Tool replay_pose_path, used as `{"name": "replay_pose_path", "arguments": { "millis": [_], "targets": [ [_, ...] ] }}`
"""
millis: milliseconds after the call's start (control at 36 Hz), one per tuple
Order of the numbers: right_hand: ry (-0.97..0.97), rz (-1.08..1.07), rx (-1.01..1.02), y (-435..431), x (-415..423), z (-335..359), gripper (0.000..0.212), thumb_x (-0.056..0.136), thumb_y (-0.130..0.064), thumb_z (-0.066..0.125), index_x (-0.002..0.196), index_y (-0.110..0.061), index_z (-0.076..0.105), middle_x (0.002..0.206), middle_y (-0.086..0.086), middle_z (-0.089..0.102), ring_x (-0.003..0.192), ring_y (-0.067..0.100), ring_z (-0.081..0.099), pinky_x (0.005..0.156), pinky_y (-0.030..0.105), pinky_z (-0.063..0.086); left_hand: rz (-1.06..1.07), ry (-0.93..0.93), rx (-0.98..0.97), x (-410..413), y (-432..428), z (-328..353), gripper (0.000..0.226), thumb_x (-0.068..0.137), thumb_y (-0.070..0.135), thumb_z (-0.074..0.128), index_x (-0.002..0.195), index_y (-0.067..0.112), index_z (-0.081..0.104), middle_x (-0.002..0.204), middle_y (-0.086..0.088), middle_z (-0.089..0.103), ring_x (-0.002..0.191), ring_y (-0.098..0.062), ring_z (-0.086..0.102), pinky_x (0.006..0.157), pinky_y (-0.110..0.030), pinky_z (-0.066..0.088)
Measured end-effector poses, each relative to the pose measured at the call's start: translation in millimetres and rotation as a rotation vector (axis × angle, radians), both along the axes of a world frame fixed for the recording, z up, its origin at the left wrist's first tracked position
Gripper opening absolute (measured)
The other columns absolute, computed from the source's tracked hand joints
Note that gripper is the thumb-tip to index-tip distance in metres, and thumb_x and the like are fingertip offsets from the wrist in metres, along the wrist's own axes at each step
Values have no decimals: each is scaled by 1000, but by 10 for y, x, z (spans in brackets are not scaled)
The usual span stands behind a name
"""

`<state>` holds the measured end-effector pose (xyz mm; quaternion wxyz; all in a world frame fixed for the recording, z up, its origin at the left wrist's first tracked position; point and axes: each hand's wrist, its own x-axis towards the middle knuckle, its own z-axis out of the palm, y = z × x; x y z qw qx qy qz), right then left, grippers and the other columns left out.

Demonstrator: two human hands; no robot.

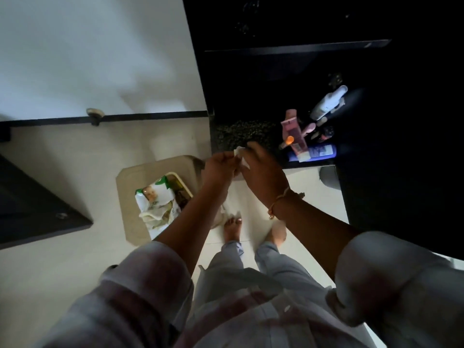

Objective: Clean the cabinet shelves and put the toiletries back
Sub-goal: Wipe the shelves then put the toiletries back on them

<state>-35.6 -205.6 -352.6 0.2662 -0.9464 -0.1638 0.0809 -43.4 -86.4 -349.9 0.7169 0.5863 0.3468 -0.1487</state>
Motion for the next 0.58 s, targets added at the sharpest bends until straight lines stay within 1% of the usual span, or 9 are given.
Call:
{"name": "replay_pose_path", "arguments": {
  "millis": [83,167,222,278,333,389,444,500,583],
  "targets": [
    [2,103,-137,14,178,25,27,96,-17,45,119,-12,59,124,8,54,107,25,55,89,37,49,-13,20,22,153,-39,18,11,93,5,59,94,-1,67,76,-13,66,71,-22,63,70,-31,56],
    [-33,177,-302,58,389,25,28,96,-11,39,117,-7,57,117,10,56,103,28,54,82,34,43,-32,27,26,290,-48,48,13,95,4,55,96,-1,66,86,-14,69,81,-21,68,71,-25,59],
    [-55,184,-421,112,528,27,26,97,-9,38,112,-5,59,115,13,57,107,31,55,90,38,44,-44,13,49,358,-34,10,14,97,6,52,97,4,66,91,-11,70,87,-19,69,74,-23,58],
    [-30,141,-531,145,667,73,24,96,-6,43,107,-6,64,112,16,60,110,35,55,94,41,46,-123,-22,246,382,-14,-83,17,97,10,52,108,10,65,94,-5,69,84,-15,65,73,-23,54],
    [-64,101,-641,147,775,92,20,91,-4,51,102,-6,68,109,16,64,111,38,54,89,43,47,-292,-64,606,349,26,-168,28,97,16,51,123,15,61,104,-2,68,85,-12,63,71,-22,51],
    [-89,76,-735,150,864,68,19,89,-5,54,97,-8,71,103,14,68,107,37,57,81,41,50,-399,-123,807,294,56,-230,33,97,16,51,130,16,56,115,-7,65,94,-19,65,79,-28,52],
    [-24,90,-845,215,941,34,19,85,-8,56,94,-13,73,96,10,70,98,34,63,73,38,53,-473,-172,874,244,74,-296,38,96,13,53,134,14,53,125,-10,61,107,-23,61,88,-28,47],
    [71,107,-926,248,1012,-105,20,78,-14,59,88,-20,75,90,5,71,86,28,67,65,33,55,-532,-168,898,202,104,-358,41,95,13,55,136,11,51,129,-12,57,115,-25,56,89,-24,40],
    [86,73,-934,245,1062,-229,19,78,-20,65,94,-20,75,100,6,69,93,27,66,66,33,56,-629,-158,935,150,149,-446,43,93,15,58,135,9,50,130,-13,56,117,-27,54,93,-28,42]
  ]
}}
